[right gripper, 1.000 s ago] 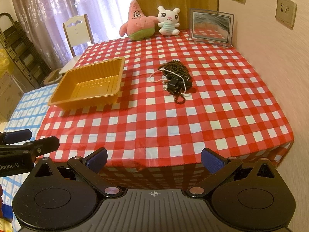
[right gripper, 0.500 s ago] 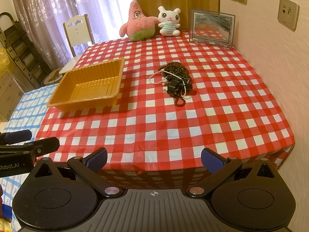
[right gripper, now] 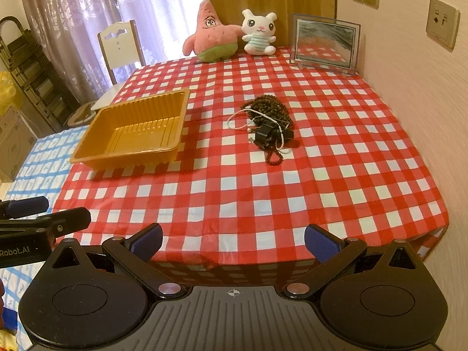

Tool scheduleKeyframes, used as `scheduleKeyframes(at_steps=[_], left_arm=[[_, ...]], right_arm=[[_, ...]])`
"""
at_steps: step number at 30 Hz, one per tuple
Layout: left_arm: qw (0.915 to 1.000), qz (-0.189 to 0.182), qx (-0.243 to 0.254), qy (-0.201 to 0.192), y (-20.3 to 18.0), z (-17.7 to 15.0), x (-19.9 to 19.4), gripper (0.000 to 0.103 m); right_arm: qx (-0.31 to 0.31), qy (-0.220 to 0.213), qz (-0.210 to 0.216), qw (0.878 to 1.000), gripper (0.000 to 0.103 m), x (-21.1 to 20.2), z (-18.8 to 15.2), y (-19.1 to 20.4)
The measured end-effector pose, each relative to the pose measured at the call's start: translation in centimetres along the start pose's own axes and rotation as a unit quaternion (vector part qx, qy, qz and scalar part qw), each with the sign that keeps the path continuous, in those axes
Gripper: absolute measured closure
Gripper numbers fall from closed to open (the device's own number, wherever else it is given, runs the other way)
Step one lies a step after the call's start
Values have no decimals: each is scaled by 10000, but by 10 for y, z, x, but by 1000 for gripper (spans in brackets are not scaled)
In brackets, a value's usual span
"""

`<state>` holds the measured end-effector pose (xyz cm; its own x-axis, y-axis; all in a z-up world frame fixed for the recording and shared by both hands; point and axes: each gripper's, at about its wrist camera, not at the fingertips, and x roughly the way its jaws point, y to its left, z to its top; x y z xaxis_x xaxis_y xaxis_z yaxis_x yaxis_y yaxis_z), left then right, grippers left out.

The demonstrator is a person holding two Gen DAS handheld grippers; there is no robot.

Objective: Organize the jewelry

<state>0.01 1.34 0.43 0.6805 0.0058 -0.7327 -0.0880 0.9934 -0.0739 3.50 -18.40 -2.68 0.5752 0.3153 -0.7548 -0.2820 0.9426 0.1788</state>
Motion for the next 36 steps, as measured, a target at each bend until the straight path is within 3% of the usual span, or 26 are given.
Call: scheduleKeyframes(at_steps=[23,32,36], left_arm=[[9996,124,-224,99,-7,7,19,16],[9975,271,-642,67,-3,15,39,16],[9939,528,-962,-32,8,15,51,16]], right_arm=[[-99,103,147,9998,0,22,10,-19],[-193,-15,202,9996,0,44,27,-45],[-291,-150,192,9993,0,59,36,-59]])
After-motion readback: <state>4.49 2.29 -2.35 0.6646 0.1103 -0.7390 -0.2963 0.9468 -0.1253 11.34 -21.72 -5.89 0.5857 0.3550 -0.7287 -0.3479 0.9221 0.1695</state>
